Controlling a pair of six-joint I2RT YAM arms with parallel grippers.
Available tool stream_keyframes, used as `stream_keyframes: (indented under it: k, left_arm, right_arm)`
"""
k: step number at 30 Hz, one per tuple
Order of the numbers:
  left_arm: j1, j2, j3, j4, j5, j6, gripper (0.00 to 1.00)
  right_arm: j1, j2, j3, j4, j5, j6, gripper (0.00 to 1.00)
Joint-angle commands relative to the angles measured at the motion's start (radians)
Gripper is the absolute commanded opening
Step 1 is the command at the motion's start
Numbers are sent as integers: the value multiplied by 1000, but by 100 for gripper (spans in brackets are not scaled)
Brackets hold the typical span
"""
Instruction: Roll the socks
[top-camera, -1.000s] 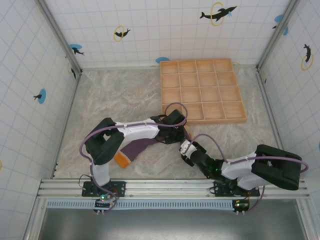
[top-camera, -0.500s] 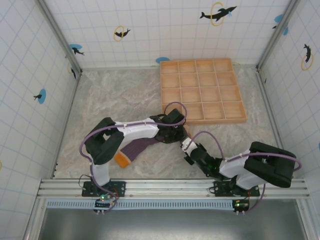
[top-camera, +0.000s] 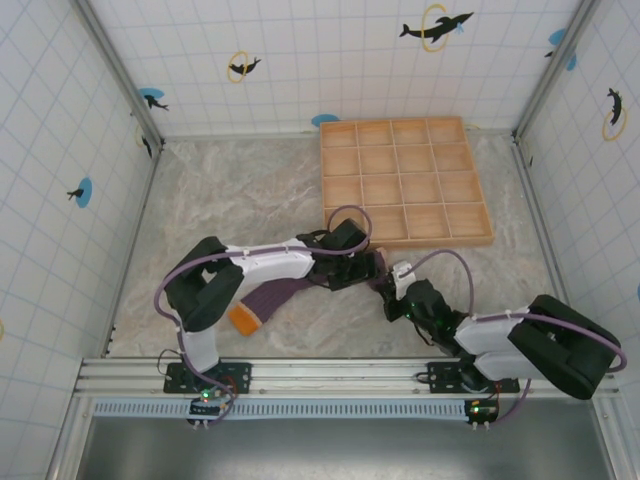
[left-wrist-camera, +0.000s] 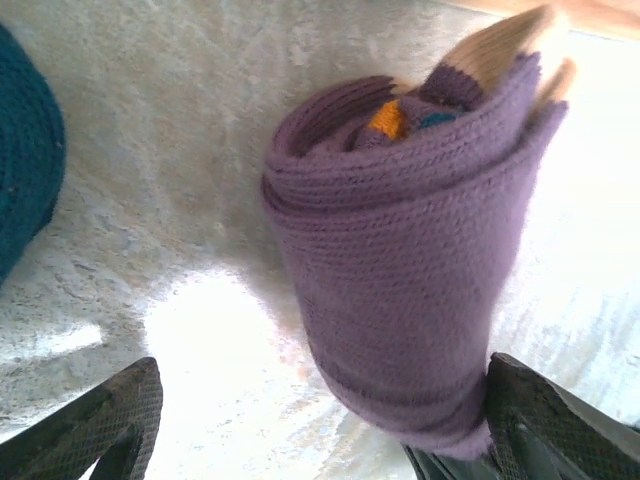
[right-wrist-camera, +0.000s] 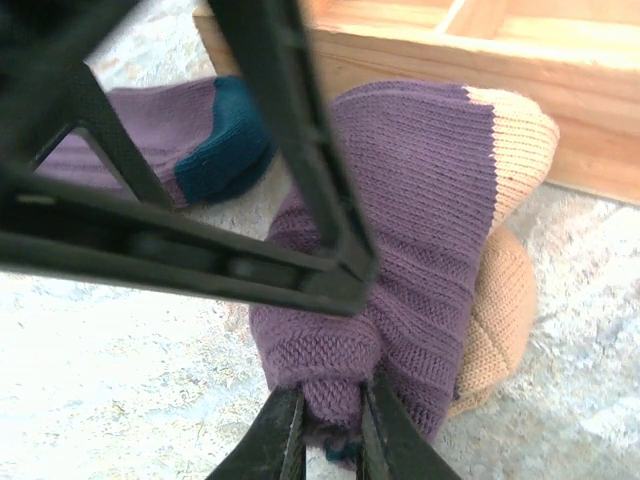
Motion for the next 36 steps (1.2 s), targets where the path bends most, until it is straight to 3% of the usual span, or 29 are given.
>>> stream_keyframes:
  k: [1,9,25,36]
  left_arm:
    - [-5,-75,-78,161,22,6,84]
    - [4,-75,-140,354,65,71,77]
    - [38,28,-241,604,108,48,73]
    - [51,105,-226,653,86,26,70]
  right_arm:
    - [-62,-9,-45,-125,-138,151,8]
    - [-162,7,-42,-209,-262,260,7]
    - [-198,71,-76,-215,-289,379,5]
    - [-212,46,-80,-235,-301,386,5]
